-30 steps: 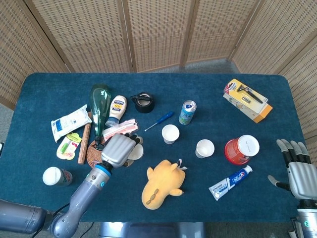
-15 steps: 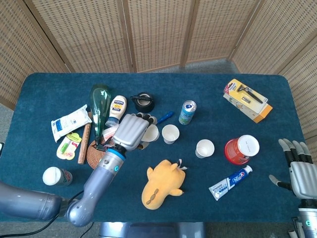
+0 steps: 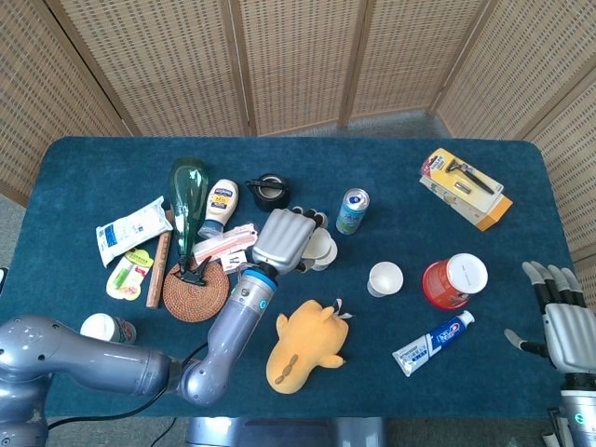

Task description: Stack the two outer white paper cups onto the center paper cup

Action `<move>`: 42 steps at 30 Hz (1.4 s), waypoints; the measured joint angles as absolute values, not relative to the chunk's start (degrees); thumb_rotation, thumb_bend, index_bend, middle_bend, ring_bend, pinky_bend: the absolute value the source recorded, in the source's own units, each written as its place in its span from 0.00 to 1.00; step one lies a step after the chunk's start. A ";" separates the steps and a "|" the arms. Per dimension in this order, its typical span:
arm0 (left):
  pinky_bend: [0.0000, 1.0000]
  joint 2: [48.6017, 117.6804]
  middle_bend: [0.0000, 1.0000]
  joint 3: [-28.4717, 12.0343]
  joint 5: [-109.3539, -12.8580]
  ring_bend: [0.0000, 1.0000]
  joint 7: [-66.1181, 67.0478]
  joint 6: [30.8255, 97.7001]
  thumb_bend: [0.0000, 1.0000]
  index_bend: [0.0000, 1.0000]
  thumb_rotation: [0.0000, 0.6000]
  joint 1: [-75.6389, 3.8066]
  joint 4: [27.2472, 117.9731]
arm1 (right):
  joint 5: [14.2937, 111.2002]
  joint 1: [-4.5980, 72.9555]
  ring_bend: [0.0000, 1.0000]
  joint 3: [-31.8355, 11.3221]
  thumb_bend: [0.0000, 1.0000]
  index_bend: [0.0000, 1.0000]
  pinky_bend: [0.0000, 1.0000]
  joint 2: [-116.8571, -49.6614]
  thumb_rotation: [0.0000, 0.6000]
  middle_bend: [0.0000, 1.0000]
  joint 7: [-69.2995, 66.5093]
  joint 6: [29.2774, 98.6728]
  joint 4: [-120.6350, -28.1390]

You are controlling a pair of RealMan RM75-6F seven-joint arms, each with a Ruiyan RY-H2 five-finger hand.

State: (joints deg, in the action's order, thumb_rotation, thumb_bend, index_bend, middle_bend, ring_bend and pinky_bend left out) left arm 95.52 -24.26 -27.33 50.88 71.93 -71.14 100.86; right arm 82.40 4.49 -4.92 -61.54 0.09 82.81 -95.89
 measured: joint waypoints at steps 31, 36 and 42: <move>0.46 105.39 0.12 -22.62 -27.99 0.06 50.35 70.18 0.27 0.27 1.00 -73.83 86.70 | 81.20 5.07 0.00 -5.16 0.00 0.00 0.00 -61.85 1.00 0.00 -2.43 81.20 -94.97; 0.39 105.73 0.00 -22.67 -27.47 0.00 51.47 70.47 0.27 0.23 1.00 -73.78 86.91 | 81.62 5.01 0.00 -5.08 0.00 0.00 0.00 -61.73 1.00 0.00 -2.58 81.49 -95.09; 0.34 105.86 0.00 -22.89 -26.57 0.00 52.21 70.50 0.26 0.15 1.00 -73.48 87.56 | 81.57 5.02 0.00 -5.14 0.00 0.00 0.00 -61.61 1.00 0.00 -2.68 81.55 -95.16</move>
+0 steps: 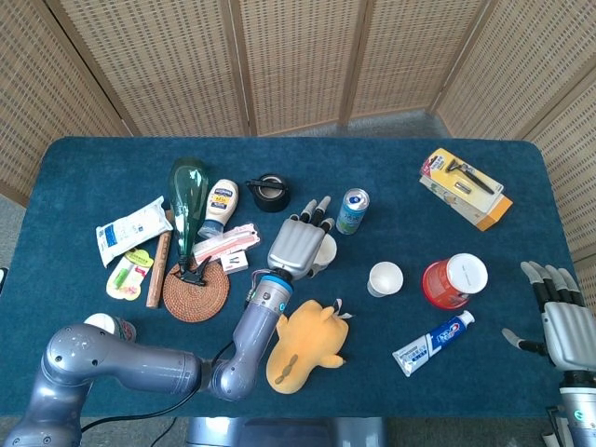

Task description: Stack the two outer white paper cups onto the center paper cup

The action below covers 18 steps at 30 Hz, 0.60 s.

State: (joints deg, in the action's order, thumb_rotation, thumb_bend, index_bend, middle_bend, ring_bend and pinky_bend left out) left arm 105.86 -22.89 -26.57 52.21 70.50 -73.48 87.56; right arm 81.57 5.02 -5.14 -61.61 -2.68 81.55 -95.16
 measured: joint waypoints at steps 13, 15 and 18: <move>0.32 96.53 0.00 -22.47 -28.49 0.00 52.53 74.50 0.25 0.01 1.00 -69.12 105.38 | 81.52 5.08 0.00 -5.14 0.00 0.00 0.00 -61.70 1.00 0.00 -1.92 81.53 -94.89; 0.31 93.46 0.00 -22.04 -29.18 0.00 52.70 75.62 0.25 0.00 1.00 -67.81 109.91 | 81.09 5.14 0.00 -5.13 0.00 0.00 0.00 -61.87 1.00 0.00 -1.70 81.18 -94.66; 0.32 87.39 0.00 -20.98 -30.66 0.00 52.95 77.47 0.25 0.00 1.00 -65.28 117.51 | 80.96 5.16 0.00 -5.10 0.00 0.00 0.00 -62.05 1.00 0.00 -1.16 81.16 -94.50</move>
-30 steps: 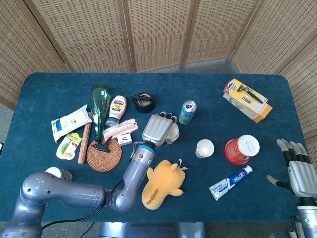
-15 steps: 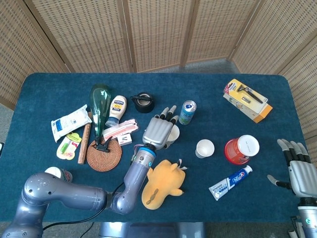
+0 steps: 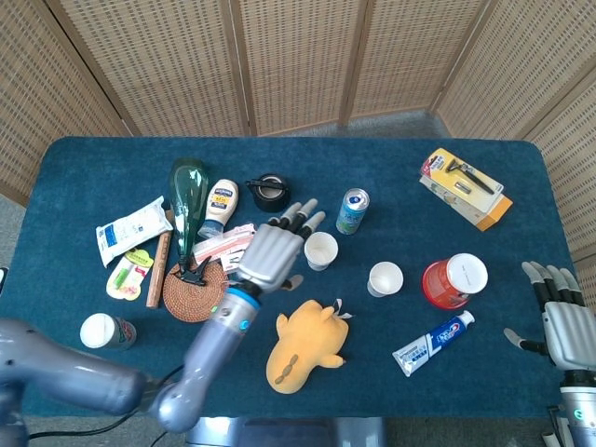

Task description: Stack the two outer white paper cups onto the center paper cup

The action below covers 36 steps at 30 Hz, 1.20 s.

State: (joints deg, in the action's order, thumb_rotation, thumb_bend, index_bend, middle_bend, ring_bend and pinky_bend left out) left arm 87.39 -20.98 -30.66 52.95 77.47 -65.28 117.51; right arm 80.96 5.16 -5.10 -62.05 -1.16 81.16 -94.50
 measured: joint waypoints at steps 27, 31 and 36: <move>0.35 38.57 0.00 -1.59 -69.31 0.00 14.83 73.16 0.25 0.02 1.00 -26.96 134.92 | 88.58 12.47 0.00 -5.29 0.00 0.00 0.07 -59.29 1.00 0.00 13.85 74.89 -108.22; 0.34 37.66 0.00 0.24 -72.09 0.00 12.50 74.74 0.25 0.02 1.00 -23.04 134.92 | 85.89 14.60 0.00 -5.99 0.00 0.00 0.07 -60.00 1.00 0.00 17.09 72.00 -109.54; 0.34 37.70 0.00 2.04 -75.11 0.00 10.68 76.73 0.25 0.02 1.00 -19.03 134.04 | 82.89 16.27 0.00 -6.25 0.00 0.00 0.12 -61.86 1.00 0.00 20.61 69.68 -110.64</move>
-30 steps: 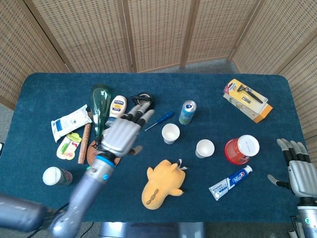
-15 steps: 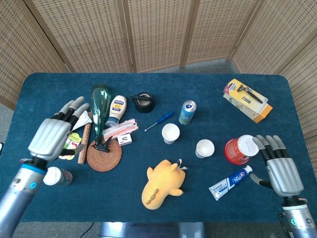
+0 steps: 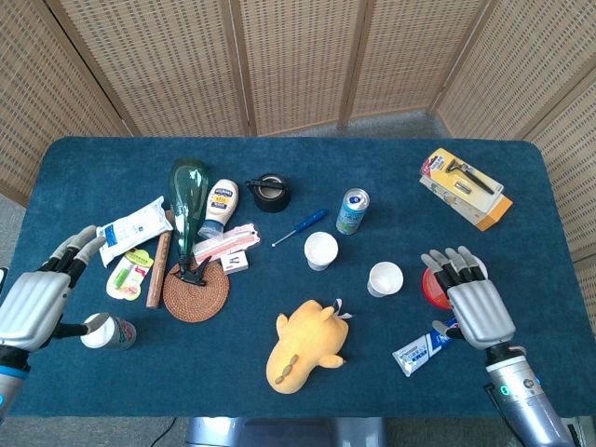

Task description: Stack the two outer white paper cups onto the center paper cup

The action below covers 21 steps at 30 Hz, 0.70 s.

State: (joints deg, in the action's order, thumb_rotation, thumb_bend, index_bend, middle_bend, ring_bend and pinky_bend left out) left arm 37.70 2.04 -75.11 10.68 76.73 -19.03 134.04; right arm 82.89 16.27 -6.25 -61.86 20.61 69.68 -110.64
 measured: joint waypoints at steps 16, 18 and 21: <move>0.31 40.64 0.00 6.73 -84.46 0.00 5.52 82.56 0.25 0.03 1.00 -8.06 127.47 | 70.99 24.75 0.00 -7.98 0.00 0.00 0.27 -71.51 1.00 0.00 32.68 62.03 -109.57; 0.30 41.42 0.00 6.78 -85.40 0.00 6.07 82.96 0.25 0.03 1.00 -7.52 126.47 | 68.84 25.98 0.00 -8.53 0.00 0.00 0.27 -72.80 1.00 0.00 33.51 61.26 -108.22; 0.28 42.90 0.00 6.78 -86.65 0.00 6.80 83.47 0.25 0.03 1.00 -6.71 124.74 | 65.64 27.79 0.00 -9.24 0.00 0.00 0.27 -74.61 1.00 0.00 34.62 60.21 -106.41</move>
State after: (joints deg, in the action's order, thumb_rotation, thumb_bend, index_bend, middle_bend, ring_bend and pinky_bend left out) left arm 42.90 6.78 -86.65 6.80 83.47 -6.71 124.74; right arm 65.64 27.79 -9.24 -74.61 34.62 60.21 -106.41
